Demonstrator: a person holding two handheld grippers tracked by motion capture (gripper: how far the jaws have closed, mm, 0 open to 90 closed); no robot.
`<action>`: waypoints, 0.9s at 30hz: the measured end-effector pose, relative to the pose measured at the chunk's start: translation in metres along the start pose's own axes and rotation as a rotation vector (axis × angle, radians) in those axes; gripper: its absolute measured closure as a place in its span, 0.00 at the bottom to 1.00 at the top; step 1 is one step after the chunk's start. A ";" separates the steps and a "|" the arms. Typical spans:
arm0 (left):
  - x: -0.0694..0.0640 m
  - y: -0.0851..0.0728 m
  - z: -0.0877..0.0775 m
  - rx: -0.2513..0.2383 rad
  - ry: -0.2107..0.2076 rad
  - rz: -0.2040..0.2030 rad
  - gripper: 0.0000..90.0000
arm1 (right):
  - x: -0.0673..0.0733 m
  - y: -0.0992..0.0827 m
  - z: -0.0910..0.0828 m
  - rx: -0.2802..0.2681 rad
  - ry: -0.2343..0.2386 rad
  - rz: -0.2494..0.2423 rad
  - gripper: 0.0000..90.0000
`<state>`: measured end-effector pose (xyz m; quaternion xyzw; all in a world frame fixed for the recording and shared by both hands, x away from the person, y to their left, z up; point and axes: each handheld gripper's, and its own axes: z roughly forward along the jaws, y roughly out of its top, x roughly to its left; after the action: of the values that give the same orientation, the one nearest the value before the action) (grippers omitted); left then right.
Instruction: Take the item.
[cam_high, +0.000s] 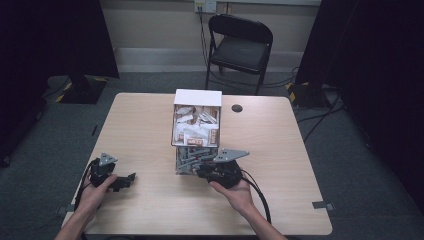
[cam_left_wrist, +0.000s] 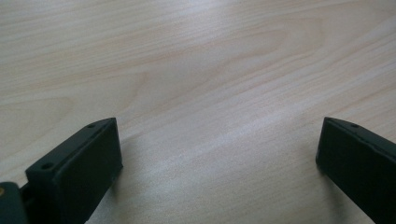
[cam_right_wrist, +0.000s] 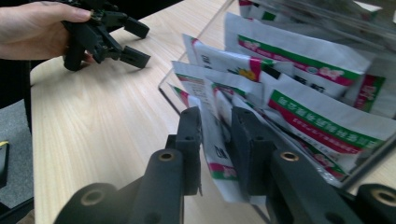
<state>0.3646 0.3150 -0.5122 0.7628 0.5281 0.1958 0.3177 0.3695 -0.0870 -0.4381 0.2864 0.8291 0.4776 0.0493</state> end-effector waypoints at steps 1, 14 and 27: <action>0.000 0.000 0.000 0.000 0.000 0.000 0.00 | -0.001 0.000 0.000 -0.002 0.005 0.007 0.82; 0.000 0.000 0.000 0.000 0.000 0.000 0.00 | -0.012 -0.004 0.004 -0.008 0.013 0.023 0.97; 0.000 0.000 0.000 0.000 0.000 0.000 0.00 | -0.013 -0.004 0.005 -0.006 0.000 0.001 0.98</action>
<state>0.3646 0.3150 -0.5122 0.7627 0.5282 0.1959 0.3177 0.3805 -0.0918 -0.4463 0.2865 0.8277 0.4800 0.0497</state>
